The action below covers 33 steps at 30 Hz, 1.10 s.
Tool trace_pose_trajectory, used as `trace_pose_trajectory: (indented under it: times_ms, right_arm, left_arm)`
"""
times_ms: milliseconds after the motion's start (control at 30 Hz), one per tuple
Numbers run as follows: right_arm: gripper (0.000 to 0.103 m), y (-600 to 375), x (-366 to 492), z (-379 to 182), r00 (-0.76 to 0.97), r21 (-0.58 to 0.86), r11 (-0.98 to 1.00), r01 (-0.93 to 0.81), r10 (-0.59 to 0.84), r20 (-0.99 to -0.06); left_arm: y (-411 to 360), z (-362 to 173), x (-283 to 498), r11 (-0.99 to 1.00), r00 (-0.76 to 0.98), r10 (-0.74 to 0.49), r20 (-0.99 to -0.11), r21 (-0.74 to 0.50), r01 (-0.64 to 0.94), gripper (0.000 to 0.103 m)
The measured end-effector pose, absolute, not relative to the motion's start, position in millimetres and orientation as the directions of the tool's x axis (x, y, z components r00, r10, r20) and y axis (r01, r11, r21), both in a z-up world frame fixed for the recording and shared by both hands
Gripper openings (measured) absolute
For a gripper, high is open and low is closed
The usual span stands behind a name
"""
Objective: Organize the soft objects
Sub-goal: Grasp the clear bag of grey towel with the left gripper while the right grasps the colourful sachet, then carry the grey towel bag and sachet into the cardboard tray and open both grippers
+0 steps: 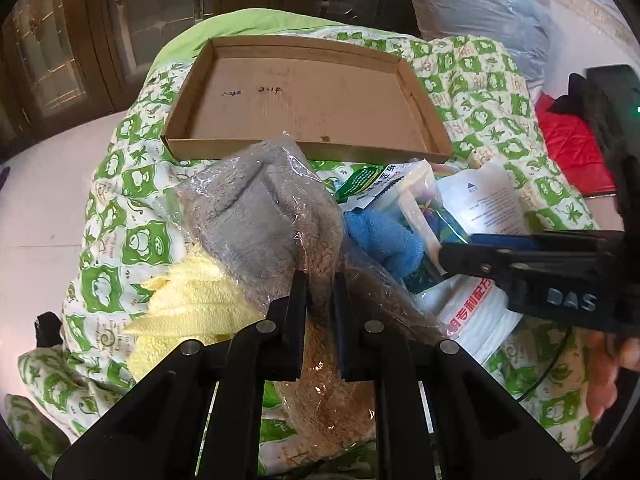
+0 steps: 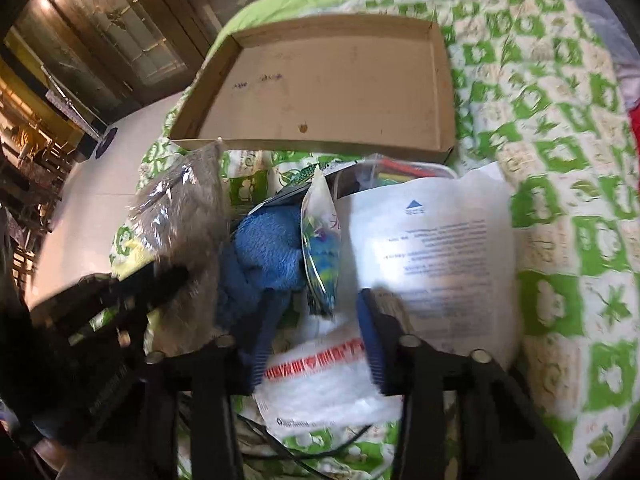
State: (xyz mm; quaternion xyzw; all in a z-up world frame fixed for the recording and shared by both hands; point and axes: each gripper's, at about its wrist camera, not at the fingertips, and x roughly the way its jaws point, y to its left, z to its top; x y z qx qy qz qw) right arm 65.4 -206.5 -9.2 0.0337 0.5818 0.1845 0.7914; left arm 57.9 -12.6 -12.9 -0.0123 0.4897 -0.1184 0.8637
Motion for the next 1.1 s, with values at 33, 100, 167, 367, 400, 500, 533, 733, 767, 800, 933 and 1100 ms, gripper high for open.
trace_pose_trajectory:
  times_ms: [33,100,167,367,400,500,533,733,767,800,933,1100]
  right_arm:
    - [0.034,-205,67,-11,0.254,0.262,0.931,-0.254,0.325,-0.911]
    - [0.034,-201,68,-12,0.248,0.258,0.932,-0.256,0.321,-0.914]
    - [0.033,-198,72,-13,0.242,0.254,0.932,-0.258,0.317,-0.917]
    - [0.033,-188,81,-17,0.246,0.227,0.937,-0.263,0.293,-0.924]
    - [0.028,-186,83,-17,0.255,0.216,0.939,-0.268,0.285,-0.924]
    - [0.017,-184,86,-18,0.27,0.199,0.938,-0.283,0.277,-0.922]
    - [0.015,-185,86,-18,0.274,0.206,0.936,-0.285,0.286,-0.918]
    - [0.012,-197,80,-9,0.299,0.228,0.929,-0.292,0.315,-0.901]
    - [0.012,-198,79,-7,0.303,0.23,0.929,-0.291,0.317,-0.899]
    - [0.012,-202,77,-3,0.308,0.234,0.928,-0.29,0.322,-0.895]
    - [0.012,-214,71,11,0.331,0.257,0.924,-0.282,0.345,-0.878]
    - [0.012,-222,67,22,0.355,0.277,0.921,-0.273,0.364,-0.861]
  left_arm:
    - [-12,-12,58,0.97,0.498,-0.224,-0.838,-0.145,0.193,0.011]
    - [-12,-11,58,0.969,0.501,-0.23,-0.834,-0.151,0.194,0.011]
    - [-13,-13,59,0.968,0.495,-0.234,-0.837,-0.154,0.197,0.011]
    - [-13,-17,62,0.968,0.481,-0.233,-0.845,-0.156,0.196,0.011]
    - [-14,-19,62,0.969,0.476,-0.23,-0.849,-0.153,0.195,0.011]
    - [-15,-21,63,0.969,0.471,-0.226,-0.852,-0.149,0.195,0.011]
    - [-15,-21,63,0.969,0.472,-0.226,-0.852,-0.149,0.194,0.011]
    - [-12,-14,60,0.97,0.502,-0.229,-0.834,-0.152,0.189,0.011]
    - [-12,-12,60,0.97,0.507,-0.23,-0.83,-0.155,0.186,0.011]
    - [-10,-10,60,0.971,0.511,-0.23,-0.828,-0.155,0.184,0.01]
    - [-10,-3,58,0.971,0.523,-0.227,-0.821,-0.151,0.184,0.01]
    - [-11,9,53,0.971,0.54,-0.229,-0.81,-0.148,0.19,0.009]
